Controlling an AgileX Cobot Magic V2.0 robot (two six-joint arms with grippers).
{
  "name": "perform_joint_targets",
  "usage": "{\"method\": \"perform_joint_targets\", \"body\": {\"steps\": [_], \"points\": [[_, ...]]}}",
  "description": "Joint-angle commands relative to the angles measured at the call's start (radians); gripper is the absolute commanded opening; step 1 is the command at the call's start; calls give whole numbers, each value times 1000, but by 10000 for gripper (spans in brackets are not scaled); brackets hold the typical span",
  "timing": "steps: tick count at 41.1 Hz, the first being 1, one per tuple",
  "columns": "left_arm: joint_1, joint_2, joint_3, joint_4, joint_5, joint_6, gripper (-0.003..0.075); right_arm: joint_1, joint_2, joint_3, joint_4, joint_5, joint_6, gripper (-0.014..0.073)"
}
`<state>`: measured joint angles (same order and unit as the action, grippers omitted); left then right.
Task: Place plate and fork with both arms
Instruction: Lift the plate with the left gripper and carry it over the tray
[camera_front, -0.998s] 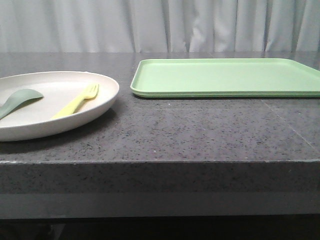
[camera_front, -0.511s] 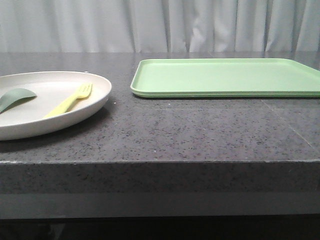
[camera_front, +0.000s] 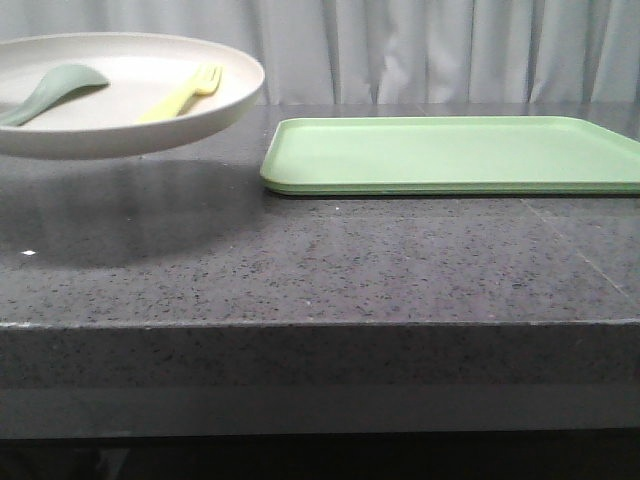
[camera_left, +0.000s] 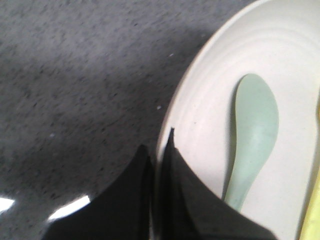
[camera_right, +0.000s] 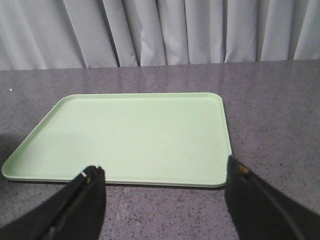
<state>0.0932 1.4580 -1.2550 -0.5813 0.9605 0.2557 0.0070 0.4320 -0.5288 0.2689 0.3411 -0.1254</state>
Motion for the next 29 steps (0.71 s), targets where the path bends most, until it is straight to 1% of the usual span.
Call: {"method": "perform_joint_targets", "body": {"steps": [1,7,12,19,25,29], "points": [[-57,-8,-106,-78,-15,2,-18,-5,14,-33,7,-80,-6,524],[-170,98,-256,-78,9,-8,-18,-5,14,-33,7,-64,-6,524],[-277,211,-391,-59,18,-67,-18,-5,14,-33,8,-39,-6,524],[-412,388,-617,20,29,-171,-18,-5,14,-33,8,-36,-6,524],[-501,550,-822,45,88,-232,-18,-5,14,-33,8,-36,-6,524],[-535,644,-970,63,134,-288,-18,-5,14,-33,8,-36,-6,524]]}}
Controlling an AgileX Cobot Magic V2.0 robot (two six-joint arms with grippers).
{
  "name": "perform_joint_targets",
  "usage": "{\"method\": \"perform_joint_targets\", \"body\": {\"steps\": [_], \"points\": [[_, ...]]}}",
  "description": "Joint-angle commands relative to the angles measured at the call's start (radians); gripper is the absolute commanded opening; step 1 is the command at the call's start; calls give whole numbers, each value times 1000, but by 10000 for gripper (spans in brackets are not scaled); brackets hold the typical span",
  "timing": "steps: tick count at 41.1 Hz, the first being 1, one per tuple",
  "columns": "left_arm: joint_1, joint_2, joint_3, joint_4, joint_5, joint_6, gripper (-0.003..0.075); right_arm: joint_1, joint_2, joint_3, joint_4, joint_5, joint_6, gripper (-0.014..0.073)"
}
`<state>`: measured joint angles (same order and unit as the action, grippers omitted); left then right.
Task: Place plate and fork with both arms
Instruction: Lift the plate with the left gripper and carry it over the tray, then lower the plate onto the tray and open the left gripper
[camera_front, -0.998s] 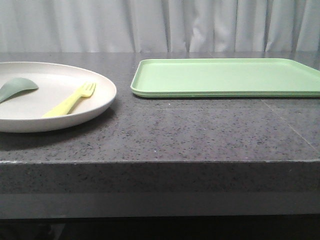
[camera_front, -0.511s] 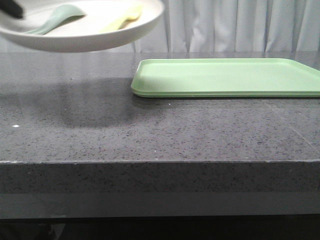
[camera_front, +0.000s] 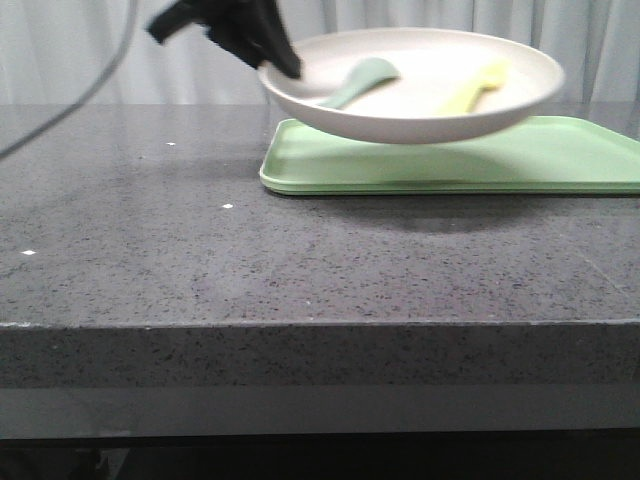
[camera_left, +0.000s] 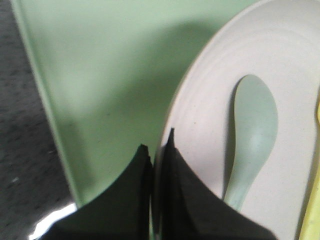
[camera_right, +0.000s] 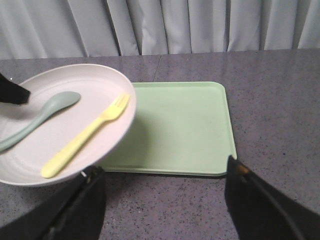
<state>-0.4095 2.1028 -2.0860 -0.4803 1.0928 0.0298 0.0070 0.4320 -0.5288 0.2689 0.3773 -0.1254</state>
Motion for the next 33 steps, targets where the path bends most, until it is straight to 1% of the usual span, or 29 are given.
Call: {"method": "perform_joint_targets", "body": {"steps": [1,6,12,16,27,33], "points": [[-39,27,-171,-38,10,-74,-18,-5,14,-33,8,-73,-6,524],[-50,125,-339,-36,42,-158,-18,-5,14,-33,8,-74,-6,524],[-50,202,-444,-31,37,-252,-18,-5,14,-33,8,-74,-6,524],[-50,215,-456,2,2,-313,-16,-5,14,-33,8,-75,-6,524],[-50,221,-456,8,-66,-343,-16,-5,14,-33,8,-75,-6,524],[-50,221,-456,10,-73,-352,-16,-5,14,-33,8,-75,-6,522]]}}
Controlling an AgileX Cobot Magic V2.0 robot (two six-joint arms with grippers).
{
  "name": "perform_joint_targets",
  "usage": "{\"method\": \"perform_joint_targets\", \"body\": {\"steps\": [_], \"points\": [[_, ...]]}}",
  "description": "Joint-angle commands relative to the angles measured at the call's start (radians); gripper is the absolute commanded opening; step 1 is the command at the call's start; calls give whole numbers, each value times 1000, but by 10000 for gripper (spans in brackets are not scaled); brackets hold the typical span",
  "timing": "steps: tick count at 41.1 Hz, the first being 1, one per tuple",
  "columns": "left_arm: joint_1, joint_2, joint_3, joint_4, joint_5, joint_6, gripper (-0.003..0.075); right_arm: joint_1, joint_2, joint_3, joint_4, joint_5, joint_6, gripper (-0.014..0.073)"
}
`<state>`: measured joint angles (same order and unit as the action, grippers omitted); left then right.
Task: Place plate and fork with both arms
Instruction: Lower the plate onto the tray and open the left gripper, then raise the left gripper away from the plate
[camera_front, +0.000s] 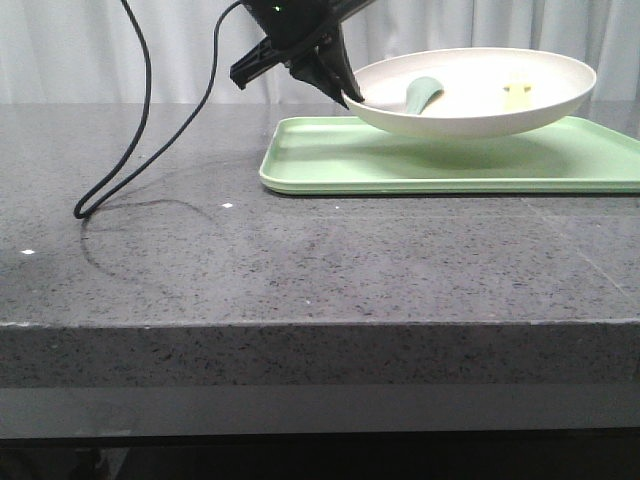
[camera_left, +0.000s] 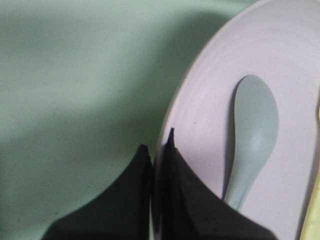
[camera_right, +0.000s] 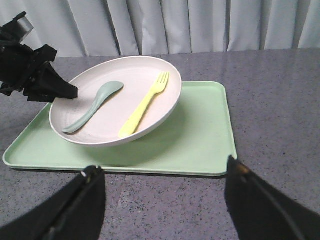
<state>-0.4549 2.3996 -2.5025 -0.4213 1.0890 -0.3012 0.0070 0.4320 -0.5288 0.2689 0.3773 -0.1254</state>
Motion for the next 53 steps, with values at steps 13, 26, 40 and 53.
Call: {"method": "perform_joint_targets", "body": {"steps": [13,26,40,53], "points": [[-26,-76,-39,21,-79,-47,-16,-5,14,-33,8,-75,-6,522],[-29,-76,-39,31,-79,-50,-14,-5,14,-33,8,-77,-6,522],[-29,-76,-39,34,-84,-50,137,-3,14,-33,8,-79,-6,522],[-25,-76,-113,34,-5,18,335,-3,14,-33,8,-82,-6,522]]}}
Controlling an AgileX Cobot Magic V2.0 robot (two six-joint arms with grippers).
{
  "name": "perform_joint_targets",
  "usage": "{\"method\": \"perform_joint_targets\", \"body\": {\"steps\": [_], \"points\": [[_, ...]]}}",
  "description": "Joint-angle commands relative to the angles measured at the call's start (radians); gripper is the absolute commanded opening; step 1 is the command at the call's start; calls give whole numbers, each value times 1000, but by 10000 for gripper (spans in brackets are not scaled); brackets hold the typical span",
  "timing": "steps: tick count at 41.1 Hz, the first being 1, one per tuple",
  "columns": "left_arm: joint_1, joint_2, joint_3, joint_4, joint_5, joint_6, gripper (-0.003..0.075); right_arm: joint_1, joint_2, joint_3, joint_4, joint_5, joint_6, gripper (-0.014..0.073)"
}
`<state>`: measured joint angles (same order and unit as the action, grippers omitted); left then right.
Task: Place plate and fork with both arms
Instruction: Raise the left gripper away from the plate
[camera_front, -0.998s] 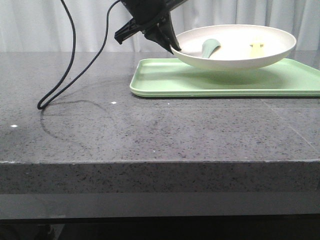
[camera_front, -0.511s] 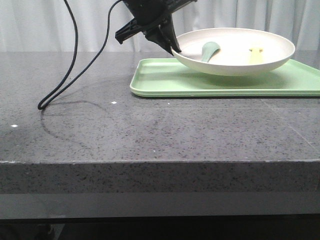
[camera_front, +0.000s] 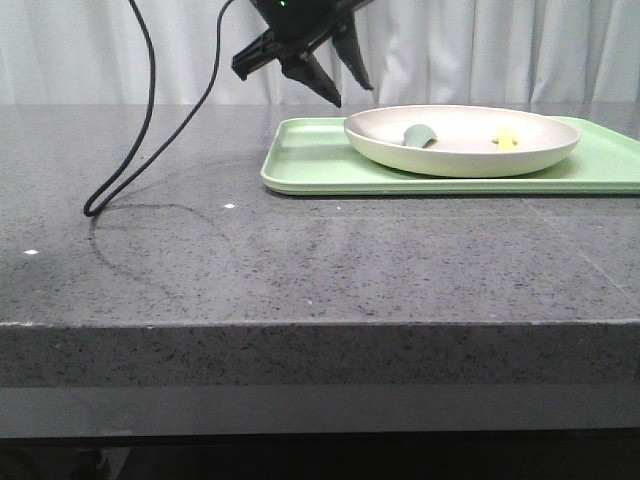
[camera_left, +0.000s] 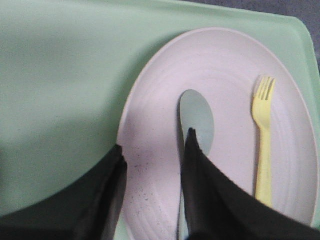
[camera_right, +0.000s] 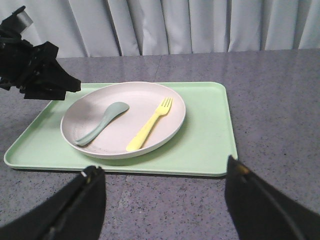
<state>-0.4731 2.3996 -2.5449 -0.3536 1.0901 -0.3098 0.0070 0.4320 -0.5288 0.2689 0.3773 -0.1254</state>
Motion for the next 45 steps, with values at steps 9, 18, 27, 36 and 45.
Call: {"method": "perform_joint_targets", "body": {"steps": [9,18,27,36,45], "points": [[2,-76,-225,-32,119,90,340,-3,14,-33,8,-82,-6,522],[2,-83,-300,-36,182,140,36,-3,14,-33,8,-86,-6,522],[2,-150,-289,-41,182,206,-18,-3,14,-33,8,-93,-6,522],[2,-315,-109,119,182,218,-18,-3,14,-33,8,-104,-6,522],[2,-519,244,279,182,235,-18,-3,14,-33,8,-112,-6,522]]}}
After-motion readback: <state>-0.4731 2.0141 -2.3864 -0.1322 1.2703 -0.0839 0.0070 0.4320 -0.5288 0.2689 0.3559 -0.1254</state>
